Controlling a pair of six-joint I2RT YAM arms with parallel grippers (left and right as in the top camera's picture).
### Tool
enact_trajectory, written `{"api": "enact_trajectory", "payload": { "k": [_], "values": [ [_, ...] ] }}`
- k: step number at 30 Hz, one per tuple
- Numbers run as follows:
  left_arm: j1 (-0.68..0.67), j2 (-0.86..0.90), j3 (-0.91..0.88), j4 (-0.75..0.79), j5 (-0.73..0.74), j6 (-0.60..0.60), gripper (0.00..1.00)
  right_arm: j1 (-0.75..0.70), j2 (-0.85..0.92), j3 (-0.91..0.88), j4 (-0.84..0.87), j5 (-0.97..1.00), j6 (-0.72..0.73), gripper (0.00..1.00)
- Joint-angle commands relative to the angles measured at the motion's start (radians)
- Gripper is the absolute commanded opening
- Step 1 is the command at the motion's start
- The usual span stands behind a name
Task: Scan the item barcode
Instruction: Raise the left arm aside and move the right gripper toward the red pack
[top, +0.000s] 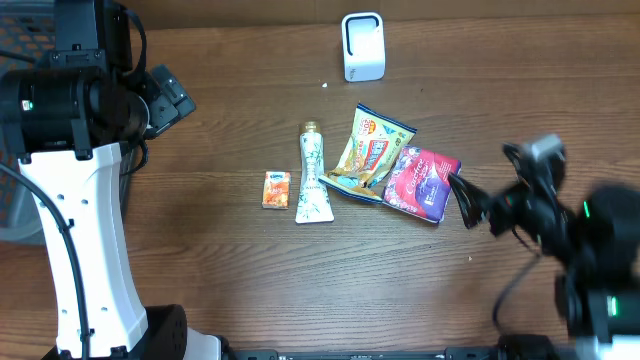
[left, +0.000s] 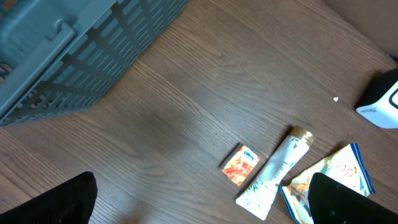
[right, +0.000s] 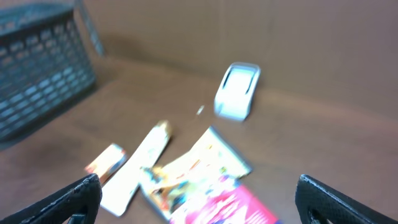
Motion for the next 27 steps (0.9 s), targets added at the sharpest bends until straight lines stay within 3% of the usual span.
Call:
{"api": "enact_trajectory", "payload": {
  "k": [1, 4, 7, 9, 14, 16, 20, 23, 27],
  "values": [
    [0.000, 0.010, 0.002, -0.002, 0.004, 0.020, 1.00, -0.003, 0.183, 0.109, -0.054, -0.186, 0.016, 1.00],
    [0.000, 0.010, 0.002, -0.002, 0.004, 0.020, 1.00, -0.003, 0.321, 0.163, -0.090, -0.309, 0.106, 1.00],
    [0.000, 0.010, 0.002, -0.002, 0.004, 0.020, 1.00, -0.003, 0.409, 0.174, -0.093, -0.468, 0.092, 1.00],
    [0.000, 0.010, 0.002, -0.002, 0.004, 0.020, 1.00, -0.003, 0.438, 0.174, -0.086, -0.459, 0.100, 1.00],
    [0.000, 0.010, 0.002, -0.002, 0.004, 0.020, 1.00, -0.003, 0.436, 0.224, -0.151, -0.178, 0.219, 1.00],
    [0.000, 0.010, 0.002, -0.002, 0.004, 0.020, 1.00, -0.001, 0.443, 0.322, -0.309, 0.089, 0.288, 1.00],
    [0.000, 0.010, 0.002, -0.002, 0.004, 0.020, 1.00, -0.001, 0.489, 0.508, -0.590, 0.424, 0.314, 1.00],
    [0.000, 0.010, 0.002, -0.002, 0.004, 0.020, 1.00, -0.001, 0.506, 0.563, -0.611, 0.435, 0.314, 1.00],
    [0.000, 0.010, 0.002, -0.001, 0.004, 0.020, 1.00, -0.001, 0.512, 0.558, -0.596, 0.248, 0.313, 1.00]
  ]
}}
